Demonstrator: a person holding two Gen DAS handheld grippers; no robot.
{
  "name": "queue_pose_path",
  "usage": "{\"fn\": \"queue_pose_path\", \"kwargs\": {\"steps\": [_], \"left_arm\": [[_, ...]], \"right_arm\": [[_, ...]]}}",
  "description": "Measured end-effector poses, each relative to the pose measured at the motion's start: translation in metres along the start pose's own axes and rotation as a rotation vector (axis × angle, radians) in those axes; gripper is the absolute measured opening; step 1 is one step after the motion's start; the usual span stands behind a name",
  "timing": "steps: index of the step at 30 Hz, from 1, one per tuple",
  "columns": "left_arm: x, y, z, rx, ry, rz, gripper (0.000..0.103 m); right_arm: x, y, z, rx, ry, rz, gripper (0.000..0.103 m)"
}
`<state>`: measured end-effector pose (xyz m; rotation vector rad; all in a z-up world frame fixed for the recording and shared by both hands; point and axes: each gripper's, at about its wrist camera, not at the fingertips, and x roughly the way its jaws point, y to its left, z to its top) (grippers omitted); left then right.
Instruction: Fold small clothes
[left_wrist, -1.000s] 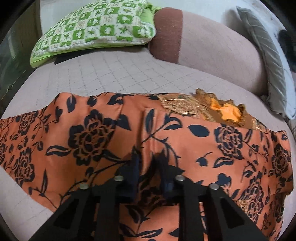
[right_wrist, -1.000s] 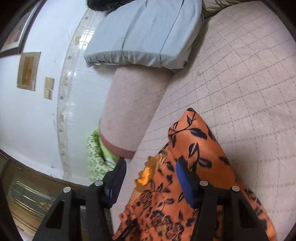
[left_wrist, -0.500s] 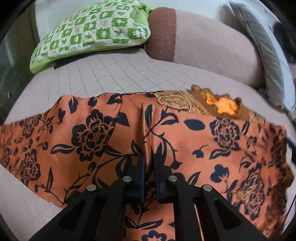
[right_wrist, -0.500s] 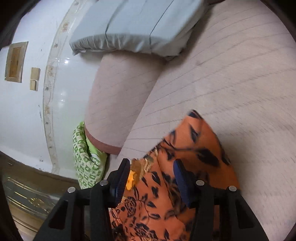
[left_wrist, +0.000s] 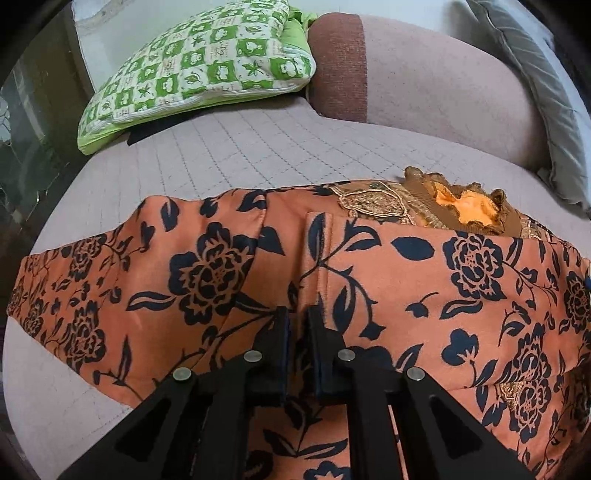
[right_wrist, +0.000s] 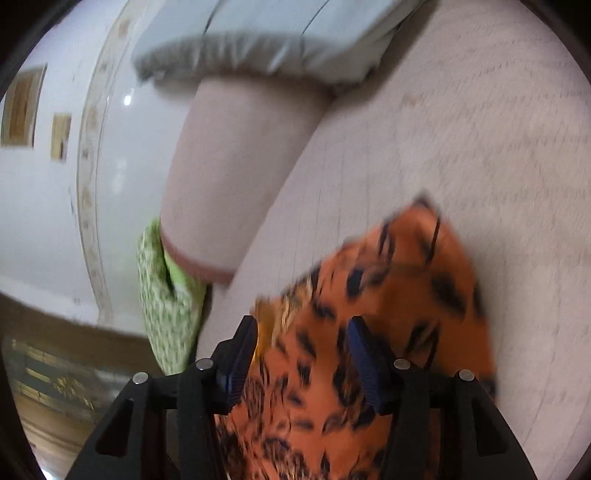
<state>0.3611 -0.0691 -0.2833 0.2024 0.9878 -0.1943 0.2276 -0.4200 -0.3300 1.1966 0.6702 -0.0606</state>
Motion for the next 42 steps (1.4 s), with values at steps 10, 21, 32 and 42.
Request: {"fn": "queue_pose_path", "kwargs": {"steps": [10,21,32,42], "left_arm": [[-0.015,0.042,-0.001,-0.085,0.011,0.021,0.01],[-0.039,0.207,-0.029,-0.397,0.031,0.187,0.059],[-0.03,0.352,-0.092,-0.83,0.059,0.017,0.064],[-0.018,0.412,-0.114,-1.209,-0.067,-0.246,0.075]], "right_arm": [[-0.031,-0.008,-0.033,0.016,0.029,-0.099,0.038],[-0.001,0.028,-0.084,-0.119,0.103,-0.203,0.053],[0.074,0.086,-0.183,-0.409,0.377,-0.091,0.053],[0.089,0.099,-0.206,-0.529,0.4,-0.079,0.053]]}}
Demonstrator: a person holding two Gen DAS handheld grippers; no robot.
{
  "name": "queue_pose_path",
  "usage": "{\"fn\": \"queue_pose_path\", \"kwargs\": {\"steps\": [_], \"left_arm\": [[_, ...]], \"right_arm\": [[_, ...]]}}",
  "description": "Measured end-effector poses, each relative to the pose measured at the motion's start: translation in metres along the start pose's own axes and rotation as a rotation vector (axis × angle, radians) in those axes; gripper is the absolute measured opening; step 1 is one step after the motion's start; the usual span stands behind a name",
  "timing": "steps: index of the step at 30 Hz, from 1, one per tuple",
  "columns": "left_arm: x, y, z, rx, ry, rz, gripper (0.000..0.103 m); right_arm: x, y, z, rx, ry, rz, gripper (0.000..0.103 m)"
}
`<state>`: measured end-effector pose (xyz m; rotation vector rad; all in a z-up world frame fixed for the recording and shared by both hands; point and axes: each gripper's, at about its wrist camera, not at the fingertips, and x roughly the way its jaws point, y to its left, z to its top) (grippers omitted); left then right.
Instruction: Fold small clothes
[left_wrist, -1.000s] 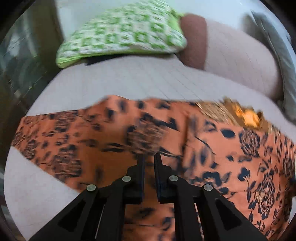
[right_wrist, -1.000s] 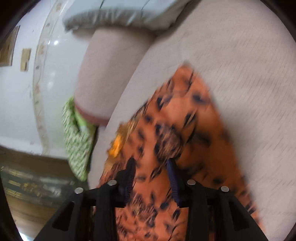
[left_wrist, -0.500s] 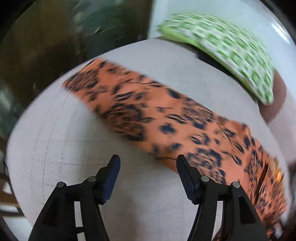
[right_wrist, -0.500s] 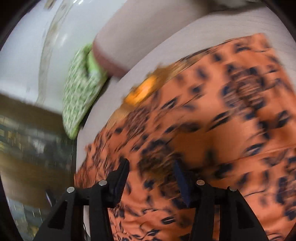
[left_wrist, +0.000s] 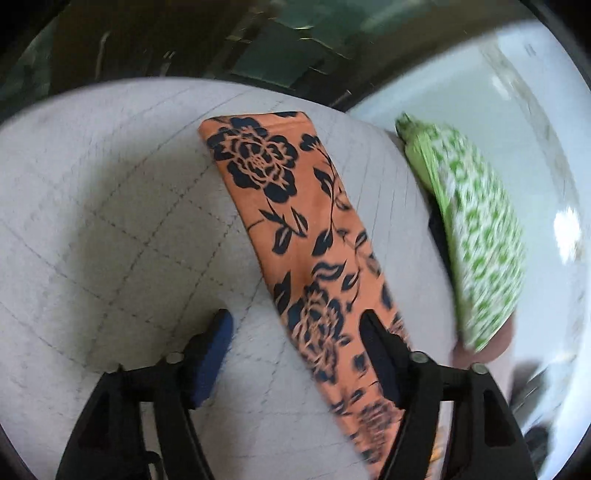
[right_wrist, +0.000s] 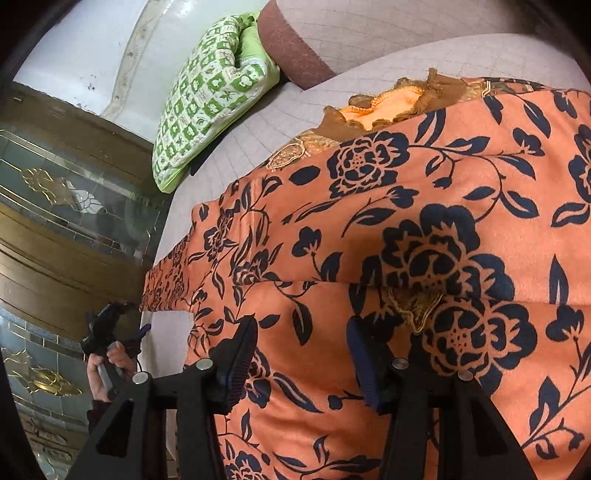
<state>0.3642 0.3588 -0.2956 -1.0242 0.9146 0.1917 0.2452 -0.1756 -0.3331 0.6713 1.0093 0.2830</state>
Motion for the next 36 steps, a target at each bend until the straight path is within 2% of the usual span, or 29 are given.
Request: {"fn": "queue_pose_path", "kwargs": {"steps": [3,6,7,9,10,11,12,14,17,19,23,25,28,31,36], "left_arm": [[0.009,0.0,0.019,-0.03,0.01,-0.033,0.075],[0.021,-0.003,0.038,-0.034,-0.016,-0.059,0.074],[0.024,-0.002,0.043,-0.037,-0.026,-0.065,0.071],[0.029,0.002,0.051,-0.062,-0.06,-0.071,0.051],[0.033,0.003,0.054,-0.064,-0.069,-0.067,0.03],[0.039,0.006,0.058,-0.062,-0.065,-0.05,0.004],[0.044,0.01,0.06,-0.067,-0.057,-0.035,0.003],[0.042,0.012,0.058,-0.085,-0.082,-0.063,0.004],[0.033,-0.012,0.05,0.03,-0.1,-0.024,0.004],[0.021,-0.04,0.037,0.123,-0.106,-0.036,0.004],[-0.008,-0.113,-0.014,0.374,-0.102,-0.037,0.004],[-0.018,-0.153,-0.052,0.499,-0.08,-0.054,0.004],[-0.026,-0.209,-0.116,0.66,-0.027,-0.105,0.004],[-0.025,-0.265,-0.197,0.824,0.038,-0.153,0.004],[-0.004,-0.319,-0.32,0.962,0.182,-0.244,0.004]], "right_arm": [[0.001,-0.002,0.004,0.007,-0.009,-0.009,0.053],[-0.003,-0.007,0.004,0.005,-0.018,-0.019,0.053],[-0.004,-0.009,0.005,0.01,-0.023,-0.018,0.053],[-0.007,-0.012,0.006,0.019,-0.035,-0.017,0.053],[-0.007,-0.013,0.007,0.021,-0.042,-0.018,0.053],[-0.008,-0.013,0.008,0.022,-0.048,-0.02,0.053],[-0.009,-0.014,0.009,0.025,-0.06,-0.021,0.053],[-0.011,-0.017,0.011,0.034,-0.08,-0.02,0.053],[-0.016,-0.02,0.015,0.053,-0.113,-0.021,0.053],[-0.02,-0.024,0.018,0.073,-0.138,-0.018,0.053],[-0.04,-0.041,0.026,0.146,-0.218,-0.025,0.053],[-0.052,-0.051,0.029,0.181,-0.262,-0.033,0.053],[-0.075,-0.068,0.035,0.241,-0.33,-0.025,0.053],[-0.101,-0.09,0.04,0.303,-0.396,-0.006,0.053],[-0.139,-0.126,0.045,0.402,-0.482,0.029,0.053]]}}
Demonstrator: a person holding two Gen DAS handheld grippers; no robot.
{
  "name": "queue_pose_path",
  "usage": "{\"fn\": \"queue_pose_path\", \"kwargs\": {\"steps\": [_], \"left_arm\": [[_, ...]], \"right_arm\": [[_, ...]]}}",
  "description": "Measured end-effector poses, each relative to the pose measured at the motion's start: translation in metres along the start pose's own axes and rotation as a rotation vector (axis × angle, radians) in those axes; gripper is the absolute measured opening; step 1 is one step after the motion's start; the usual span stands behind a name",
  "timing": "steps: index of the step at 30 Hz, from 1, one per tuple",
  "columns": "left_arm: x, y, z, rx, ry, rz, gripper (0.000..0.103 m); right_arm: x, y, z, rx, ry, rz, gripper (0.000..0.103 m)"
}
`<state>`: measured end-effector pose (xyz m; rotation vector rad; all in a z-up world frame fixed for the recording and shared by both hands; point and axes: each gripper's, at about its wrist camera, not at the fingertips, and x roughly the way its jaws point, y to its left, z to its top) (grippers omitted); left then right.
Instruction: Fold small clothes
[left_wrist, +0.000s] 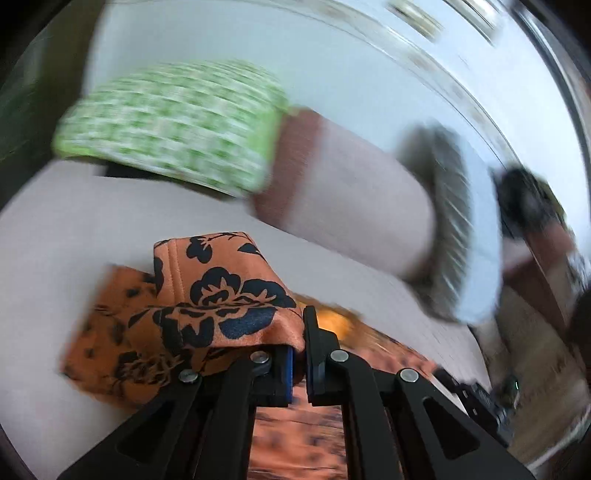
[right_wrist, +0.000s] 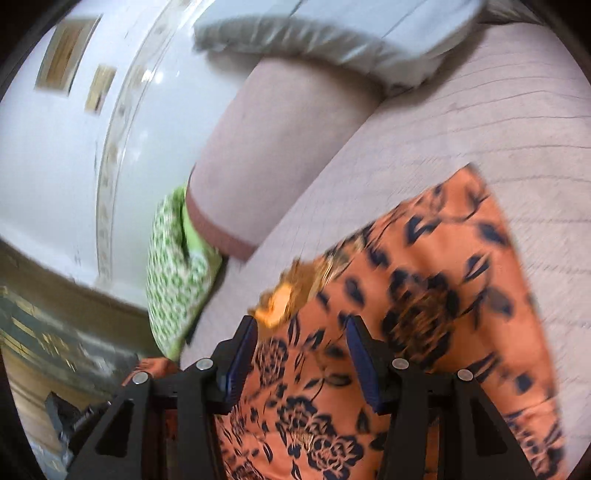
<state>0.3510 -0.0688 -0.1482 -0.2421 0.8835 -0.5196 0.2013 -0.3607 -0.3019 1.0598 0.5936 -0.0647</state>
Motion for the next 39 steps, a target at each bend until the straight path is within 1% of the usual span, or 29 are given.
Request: {"fn": "queue_pose_path", "kwargs": {"steps": [2,3,6,7,8,9,10,11,12,13,14,15,17,20,21,22,24,26,27,28,30,32,33,34,35,36,37,38,39], "left_arm": [[0.021,-0.039,-0.018,0.038,0.047,-0.036,0.004],[0.036,-0.059,-0.028,0.049,0.086,-0.073,0.004],[0.067,-0.102,-0.053,0.085,0.204,-0.173,0.006],[0.071,-0.109,-0.058,0.098,0.226,-0.191,0.02],[0.071,-0.113,-0.062,0.109,0.238,-0.214,0.041],[0.065,-0.11,-0.064,0.109,0.216,-0.244,0.049],[0.054,-0.104,-0.064,0.098,0.167,-0.254,0.061],[0.041,-0.095,-0.065,0.082,0.112,-0.244,0.068],[0.027,-0.08,-0.063,0.056,0.049,-0.218,0.07],[0.022,-0.07,-0.061,0.039,0.016,-0.197,0.074],[0.011,-0.05,-0.062,0.006,-0.035,-0.14,0.076],[0.008,-0.038,-0.063,-0.013,-0.052,-0.092,0.076],[0.006,-0.008,-0.067,-0.058,-0.049,0.017,0.076],[0.011,0.035,-0.079,-0.12,-0.011,0.187,0.076],[0.019,0.049,-0.081,-0.143,0.025,0.256,0.076],[0.027,0.061,-0.082,-0.161,0.049,0.289,0.076],[0.035,0.082,-0.087,-0.2,0.09,0.334,0.076],[0.038,0.098,-0.088,-0.233,0.117,0.35,0.076],[0.038,0.105,-0.087,-0.253,0.122,0.353,0.076],[0.036,0.112,-0.087,-0.271,0.12,0.362,0.076],[0.031,0.12,-0.086,-0.295,0.115,0.367,0.076],[0.029,0.121,-0.086,-0.3,0.117,0.356,0.076],[0.029,0.12,-0.087,-0.291,0.122,0.353,0.076],[0.031,0.118,-0.088,-0.278,0.127,0.354,0.076],[0.035,0.117,-0.087,-0.265,0.137,0.36,0.076],[0.037,0.116,-0.088,-0.253,0.147,0.367,0.076],[0.04,0.114,-0.087,-0.251,0.148,0.37,0.076],[0.043,0.114,-0.086,-0.251,0.147,0.371,0.076],[0.042,0.114,-0.086,-0.254,0.143,0.373,0.076]], "right_arm": [[-0.012,-0.012,0.013,0.041,-0.028,0.012,0.053],[-0.017,-0.017,0.018,0.057,-0.041,0.015,0.053],[-0.035,-0.034,0.035,0.105,-0.079,0.029,0.054],[-0.039,-0.039,0.039,0.117,-0.077,0.034,0.055],[-0.042,-0.045,0.043,0.136,-0.07,0.046,0.055],[-0.044,-0.049,0.044,0.155,-0.064,0.054,0.057],[-0.046,-0.053,0.045,0.167,-0.061,0.058,0.063],[-0.047,-0.053,0.046,0.171,-0.058,0.06,0.065],[-0.047,-0.051,0.046,0.161,-0.049,0.06,0.068],[-0.046,-0.049,0.046,0.143,-0.038,0.058,0.07],[-0.044,-0.045,0.044,0.127,-0.027,0.056,0.07],[-0.039,-0.038,0.042,0.097,0.0,0.053,0.071],[-0.026,-0.025,0.034,0.047,0.049,0.037,0.071],[-0.012,-0.008,0.022,-0.032,0.109,0.0,0.071],[-0.008,0.005,0.015,-0.098,0.119,-0.035,0.071],[-0.005,0.018,0.008,-0.168,0.124,-0.067,0.071],[0.0,0.041,-0.009,-0.314,0.141,-0.119,0.071],[0.011,0.071,-0.036,-0.511,0.176,-0.18,0.072],[0.014,0.077,-0.046,-0.561,0.187,-0.195,0.073],[0.022,0.086,-0.061,-0.632,0.196,-0.23,0.073],[0.035,0.092,-0.077,-0.699,0.191,-0.305,0.073],[0.057,0.091,-0.091,-0.774,0.18,-0.438,0.073],[0.062,0.088,-0.092,-0.786,0.172,-0.461,0.072],[0.07,0.08,-0.09,-0.775,0.158,-0.473,0.066],[0.072,0.073,-0.086,-0.747,0.158,-0.473,0.05],[0.071,0.065,-0.079,-0.7,0.159,-0.462,0.012],[0.065,0.056,-0.069,-0.644,0.162,-0.442,0.008],[0.058,0.05,-0.057,-0.572,0.15,-0.403,0.008],[0.044,0.044,-0.045,-0.5,0.117,-0.369,0.008]]}}
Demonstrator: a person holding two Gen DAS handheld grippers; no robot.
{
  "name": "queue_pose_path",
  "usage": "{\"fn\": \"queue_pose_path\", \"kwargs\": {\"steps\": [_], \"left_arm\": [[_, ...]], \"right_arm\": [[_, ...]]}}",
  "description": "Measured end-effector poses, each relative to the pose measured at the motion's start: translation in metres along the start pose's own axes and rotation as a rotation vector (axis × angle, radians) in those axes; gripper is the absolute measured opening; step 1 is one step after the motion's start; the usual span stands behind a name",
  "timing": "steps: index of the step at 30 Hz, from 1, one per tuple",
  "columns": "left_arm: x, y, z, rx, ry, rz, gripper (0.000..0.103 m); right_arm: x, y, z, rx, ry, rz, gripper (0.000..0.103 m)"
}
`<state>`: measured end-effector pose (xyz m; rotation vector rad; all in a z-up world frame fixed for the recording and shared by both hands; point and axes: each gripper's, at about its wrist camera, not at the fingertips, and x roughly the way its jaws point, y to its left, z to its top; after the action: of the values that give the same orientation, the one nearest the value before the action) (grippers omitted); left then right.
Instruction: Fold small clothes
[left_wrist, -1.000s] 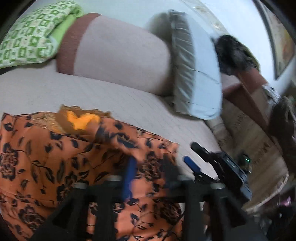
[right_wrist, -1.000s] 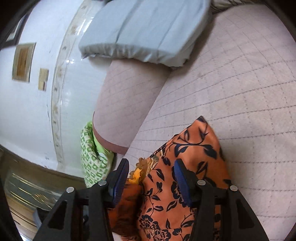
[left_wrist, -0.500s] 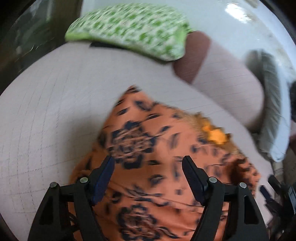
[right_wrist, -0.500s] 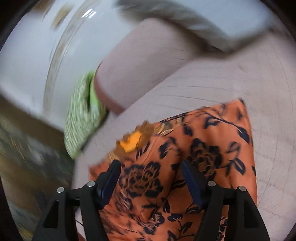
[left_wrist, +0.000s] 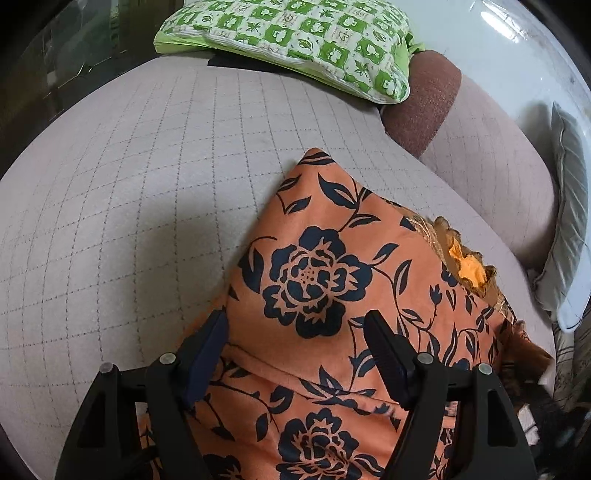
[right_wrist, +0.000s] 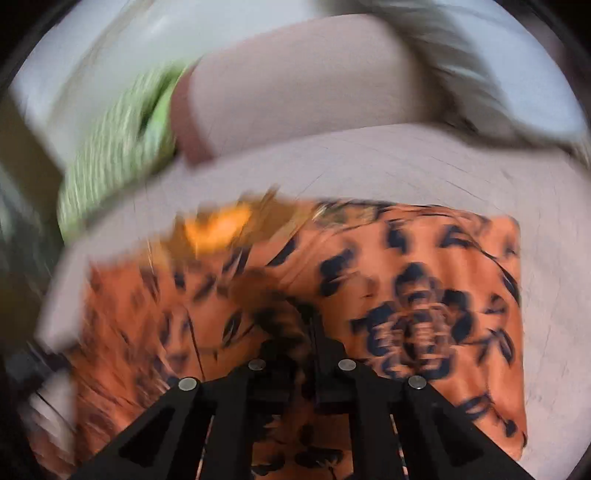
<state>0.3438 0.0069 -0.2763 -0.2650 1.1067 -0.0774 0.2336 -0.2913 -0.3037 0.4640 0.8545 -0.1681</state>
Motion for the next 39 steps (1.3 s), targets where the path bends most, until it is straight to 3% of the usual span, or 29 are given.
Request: {"fn": "queue_pose_path", "kwargs": {"steps": [3,5,8,13,16,18,21,23,25,26,29,33,35,36,37,39], "left_arm": [[0.007,-0.004,0.0,0.006,0.019,0.012,0.076],[0.016,-0.009,-0.002,0.026,0.047,0.018,0.076],[0.019,-0.021,-0.007,0.088,0.044,0.06,0.076],[0.02,-0.023,-0.006,0.094,0.053,0.044,0.076],[0.019,-0.021,-0.005,0.097,0.057,0.044,0.076],[0.022,-0.023,-0.005,0.103,0.059,0.05,0.076],[0.021,-0.026,-0.005,0.111,0.058,0.06,0.076],[0.022,-0.028,-0.007,0.117,0.056,0.066,0.076],[0.022,-0.031,-0.009,0.123,0.057,0.07,0.077],[0.022,-0.032,-0.009,0.127,0.057,0.07,0.077],[0.021,-0.034,-0.011,0.151,0.054,0.078,0.077],[0.02,-0.036,-0.016,0.192,0.05,0.08,0.077],[0.02,-0.036,-0.018,0.208,0.049,0.081,0.077],[0.02,-0.036,-0.019,0.215,0.05,0.081,0.077],[0.02,-0.037,-0.02,0.218,0.05,0.08,0.077],[0.019,-0.037,-0.021,0.212,0.052,0.075,0.077]], "right_arm": [[-0.031,-0.047,0.007,0.164,-0.058,0.022,0.007],[-0.033,-0.08,0.001,0.268,0.008,0.067,0.007],[-0.024,-0.101,-0.009,0.321,0.105,0.049,0.007],[-0.028,-0.111,-0.007,0.318,0.188,0.026,0.009],[-0.032,-0.129,-0.006,0.423,0.224,0.091,0.012],[-0.043,-0.141,-0.002,0.473,0.204,0.145,0.012],[-0.068,-0.152,0.011,0.469,0.084,0.1,0.013],[-0.076,-0.155,0.018,0.476,0.009,0.092,0.023],[-0.074,-0.154,0.025,0.453,-0.015,0.13,0.076],[-0.072,-0.152,0.028,0.437,-0.029,0.138,0.078],[-0.059,-0.137,0.037,0.387,-0.069,0.169,0.077],[-0.027,-0.107,0.038,0.313,-0.047,0.137,0.075],[-0.007,-0.103,0.033,0.294,0.005,0.103,0.052],[-0.001,-0.101,0.03,0.287,0.026,0.098,0.027],[0.004,-0.099,0.028,0.275,0.039,0.09,0.017],[-0.001,-0.094,0.027,0.238,0.017,0.06,0.013]]}}
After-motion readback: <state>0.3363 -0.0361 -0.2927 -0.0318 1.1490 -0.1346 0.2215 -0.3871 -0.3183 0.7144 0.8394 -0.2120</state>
